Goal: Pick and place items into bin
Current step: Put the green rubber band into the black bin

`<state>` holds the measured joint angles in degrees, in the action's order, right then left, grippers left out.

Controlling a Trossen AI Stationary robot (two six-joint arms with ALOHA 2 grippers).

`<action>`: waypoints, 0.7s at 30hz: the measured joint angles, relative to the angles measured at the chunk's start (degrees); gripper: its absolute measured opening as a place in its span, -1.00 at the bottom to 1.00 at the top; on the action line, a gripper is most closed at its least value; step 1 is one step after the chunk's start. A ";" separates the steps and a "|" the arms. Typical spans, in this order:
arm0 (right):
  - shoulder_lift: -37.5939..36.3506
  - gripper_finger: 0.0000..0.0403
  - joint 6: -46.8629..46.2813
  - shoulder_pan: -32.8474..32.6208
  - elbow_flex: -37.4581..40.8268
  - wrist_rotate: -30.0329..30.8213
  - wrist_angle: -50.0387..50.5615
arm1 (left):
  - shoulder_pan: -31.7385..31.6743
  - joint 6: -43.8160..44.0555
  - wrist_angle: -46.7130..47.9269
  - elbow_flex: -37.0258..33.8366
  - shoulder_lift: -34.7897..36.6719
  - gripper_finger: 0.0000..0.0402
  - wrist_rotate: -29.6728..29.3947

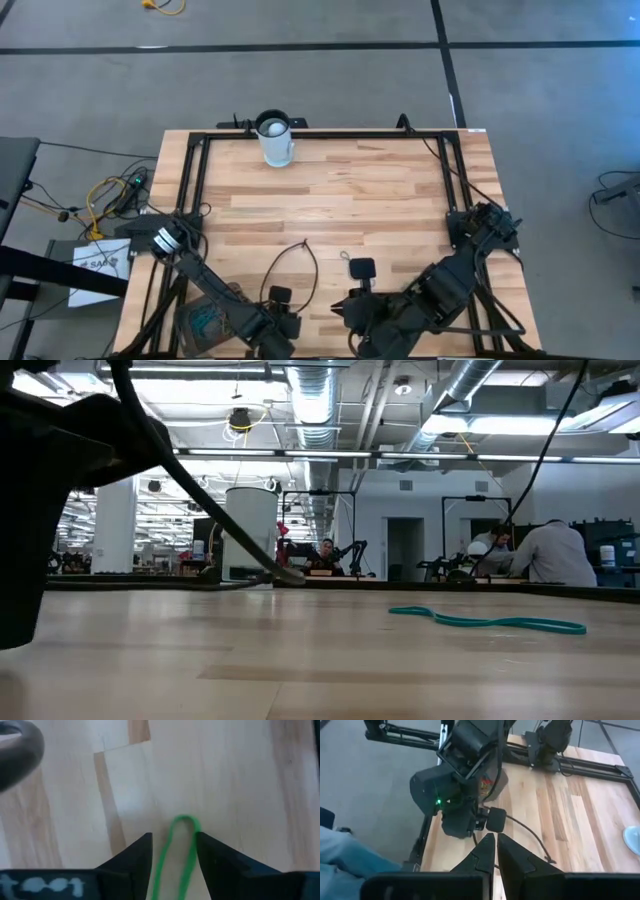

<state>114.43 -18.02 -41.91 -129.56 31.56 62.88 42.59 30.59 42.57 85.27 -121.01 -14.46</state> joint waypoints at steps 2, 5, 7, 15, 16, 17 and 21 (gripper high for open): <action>0.11 -0.92 -0.02 0.04 0.00 -0.01 0.12 | -0.28 0.19 0.38 0.00 0.00 -0.29 -1.40; 0.20 -0.92 -0.01 0.05 0.07 -0.02 0.13 | -1.05 -0.14 0.85 -0.07 0.17 -0.33 -1.61; 0.20 -0.92 -0.02 0.05 0.07 -0.02 0.13 | -1.49 -0.10 0.63 -0.08 -0.07 -0.37 -0.72; 0.20 -0.93 0.00 0.04 0.07 -0.15 0.17 | -1.47 1.88 -2.44 -0.06 -0.63 -0.62 5.18; 0.20 -0.93 0.05 0.04 0.07 -0.15 0.19 | -1.36 1.88 -2.60 -0.06 -0.65 -0.64 5.39; 0.20 -0.93 0.21 0.04 0.07 -0.15 0.27 | -1.20 2.11 -2.75 -0.06 -0.67 -0.67 5.02; 0.20 -0.93 0.28 0.04 0.07 -0.15 0.97 | -0.88 3.39 -3.58 -0.09 -0.76 -0.76 4.23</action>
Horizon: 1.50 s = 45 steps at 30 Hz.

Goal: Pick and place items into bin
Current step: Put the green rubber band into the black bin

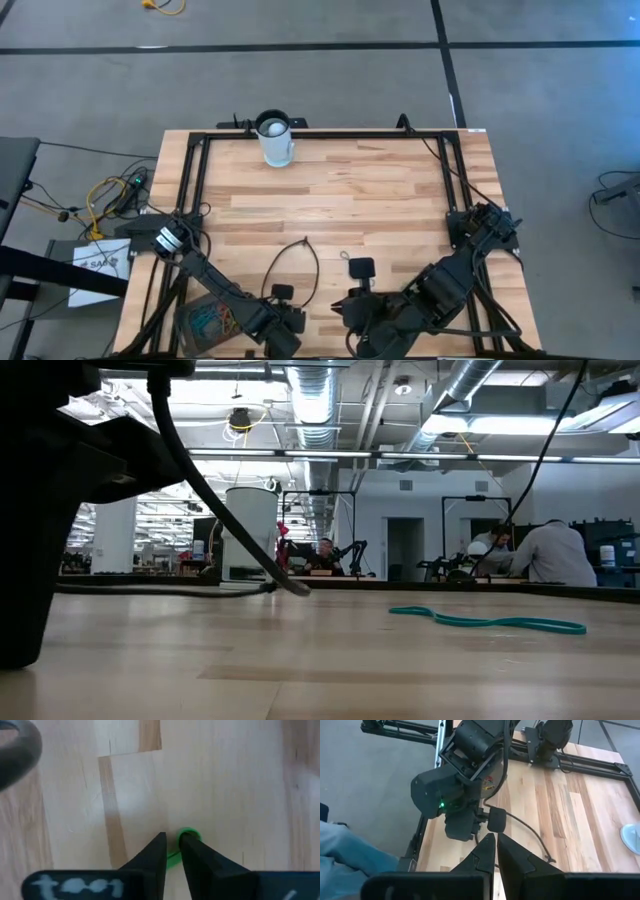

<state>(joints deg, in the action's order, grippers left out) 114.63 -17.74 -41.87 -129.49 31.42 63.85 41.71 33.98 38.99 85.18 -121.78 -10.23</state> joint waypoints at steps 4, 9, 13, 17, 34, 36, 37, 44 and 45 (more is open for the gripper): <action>0.00 -0.94 0.13 0.00 0.00 -0.02 0.69 | 0.02 -0.26 -1.65 -0.06 -0.07 -0.92 0.12; 0.00 -0.94 0.15 0.00 0.00 0.00 0.94 | 0.20 3.05 1.28 2.39 -0.59 -0.99 -1.27; 0.00 -0.94 0.15 0.00 -0.02 -0.02 1.44 | 0.93 5.85 14.73 11.54 -0.63 -1.00 -4.83; 0.00 -0.94 -0.82 0.00 0.00 -0.02 2.34 | 2.65 11.36 34.70 24.81 -0.58 -1.00 -10.17; 0.00 -0.94 -6.28 -1.25 -0.02 -0.20 4.98 | 22.36 42.64 50.96 26.08 11.39 -1.00 -19.86; 0.00 -0.94 -6.29 -1.27 -0.02 -0.20 4.73 | 23.97 49.66 50.81 19.76 13.88 -1.00 -19.14; 0.00 -0.94 -6.29 -1.27 -0.02 -0.20 4.71 | 24.51 53.38 50.83 15.83 15.35 -1.00 -18.15; 0.00 -0.94 -6.29 -1.20 -0.02 -0.11 4.49 | 27.87 70.51 39.74 -6.17 21.51 -1.00 -10.63; 0.00 -0.94 -6.29 -1.07 -0.02 -0.11 4.49 | 27.98 69.22 36.63 -7.94 21.84 -1.00 -11.17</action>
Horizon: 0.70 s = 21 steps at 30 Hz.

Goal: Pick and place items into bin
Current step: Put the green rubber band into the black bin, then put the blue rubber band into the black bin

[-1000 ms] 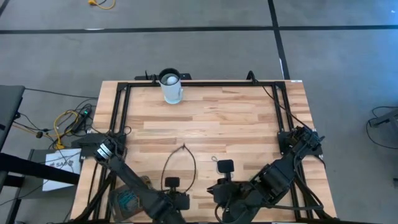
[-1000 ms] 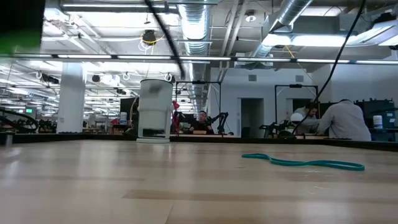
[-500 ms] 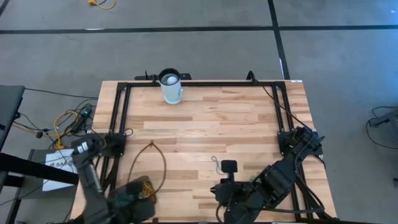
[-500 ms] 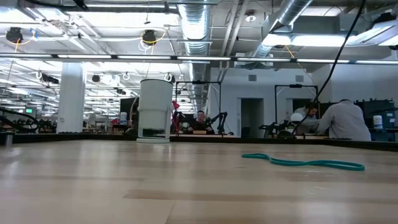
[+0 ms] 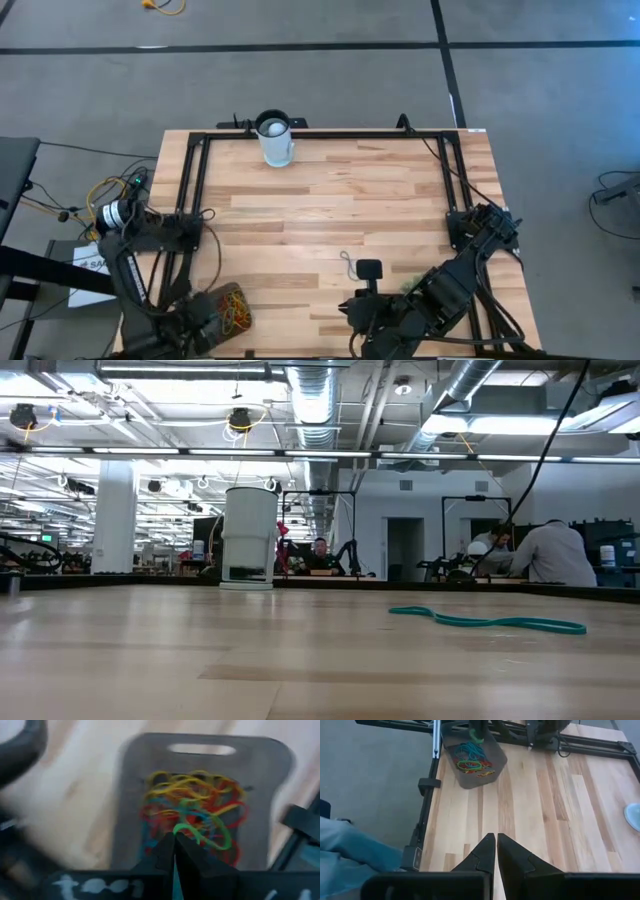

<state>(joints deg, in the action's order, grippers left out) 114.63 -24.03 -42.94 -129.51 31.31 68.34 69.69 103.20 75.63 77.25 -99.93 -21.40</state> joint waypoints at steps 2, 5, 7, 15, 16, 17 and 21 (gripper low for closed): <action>0.00 -0.94 0.00 0.31 0.00 -0.07 0.00 | -0.04 -4.77 -6.86 -3.01 0.02 -1.00 -1.53; 0.00 -0.94 0.00 1.07 0.00 -1.61 -0.20 | -0.76 -9.08 -14.94 -6.33 -0.05 -1.00 -2.03; 0.00 -0.94 0.08 2.19 0.00 -5.47 -0.19 | -1.45 -9.98 -17.66 -7.78 -0.03 -1.00 -2.02; 0.00 -0.94 0.30 6.85 2.65 -11.75 0.06 | -3.67 -11.09 -17.73 -11.09 -0.03 -0.93 -1.01; 0.00 -0.93 -0.11 7.39 3.62 -12.19 0.02 | -3.97 -11.70 -17.70 -11.31 -0.03 -0.90 0.24; 0.00 -0.92 -0.67 7.80 4.56 -12.33 0.20 | -4.13 -12.26 -17.78 -11.53 -0.03 -0.87 1.66; 0.04 -0.85 -1.45 8.95 7.16 -12.80 0.90 | -4.57 -13.02 -17.98 -11.94 -0.03 -0.72 4.60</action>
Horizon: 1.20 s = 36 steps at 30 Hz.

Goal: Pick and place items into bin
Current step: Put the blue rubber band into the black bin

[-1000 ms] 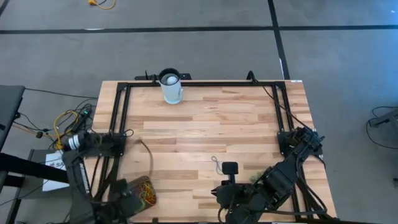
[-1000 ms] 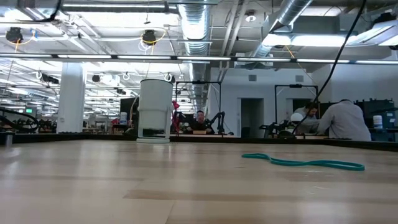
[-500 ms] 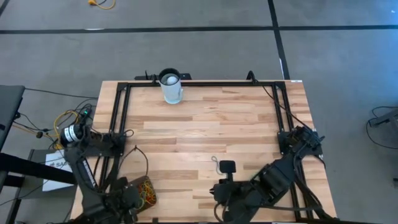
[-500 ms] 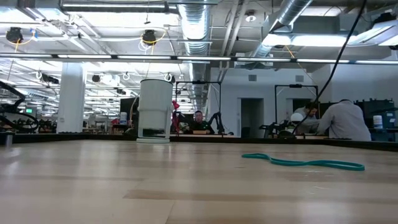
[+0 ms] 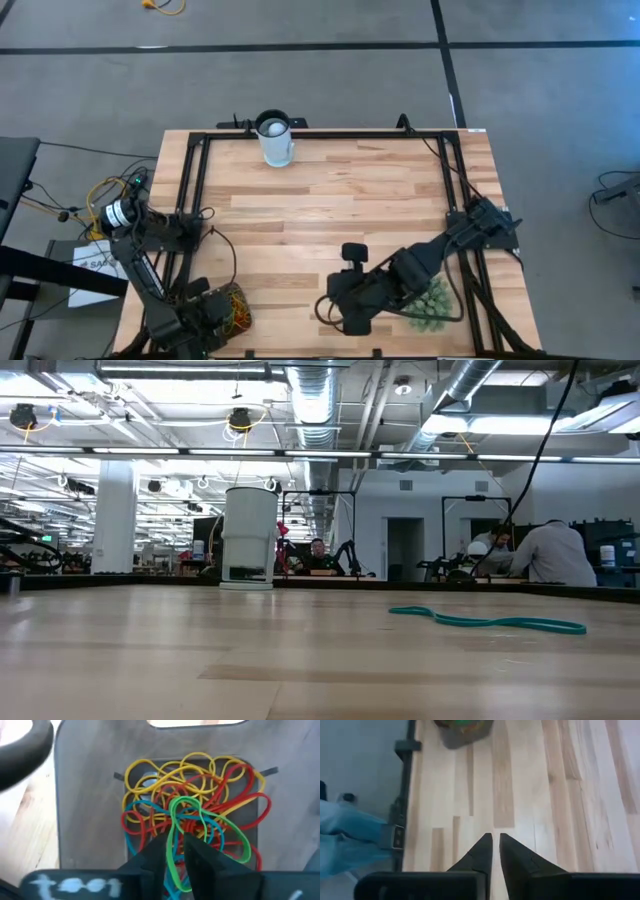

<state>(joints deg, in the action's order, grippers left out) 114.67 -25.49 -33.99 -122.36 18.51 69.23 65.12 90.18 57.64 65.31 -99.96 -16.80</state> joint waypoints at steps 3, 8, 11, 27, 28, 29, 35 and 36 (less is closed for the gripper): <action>0.07 -0.77 0.00 0.45 0.87 -0.17 1.60 | -0.35 0.00 0.29 0.89 -0.01 -0.61 -0.15; -0.20 -0.67 1.57 0.42 -0.59 -0.64 12.90 | -1.42 -3.61 6.13 7.97 0.00 -0.53 -3.17; -0.68 -0.64 -1.12 0.65 -4.56 1.08 21.63 | -2.71 -8.95 14.22 15.54 -0.01 -0.53 -5.78; -27.06 -0.64 -4.31 -1.51 24.98 14.90 9.65 | -12.03 -35.09 32.38 34.80 10.43 -0.53 -38.62; -29.41 -0.64 -4.47 -1.73 30.71 15.23 4.91 | -12.47 -34.99 32.35 32.62 12.32 -0.53 -40.06; -31.70 -0.64 -4.48 -2.03 36.50 14.91 -0.38 | -12.63 -33.97 32.45 29.82 14.29 -0.53 -40.95; -37.00 -0.64 -6.12 -1.36 67.26 6.65 -39.70 | -12.13 -13.85 27.86 7.22 25.94 -0.53 -44.66; -36.35 -0.64 -6.68 -0.93 70.40 4.50 -46.25 | -11.88 -11.32 25.36 3.41 27.26 -0.53 -44.98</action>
<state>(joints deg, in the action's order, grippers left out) 78.32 -32.17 -34.92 -51.96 23.01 22.98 53.24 78.86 83.00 68.72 -72.70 -61.77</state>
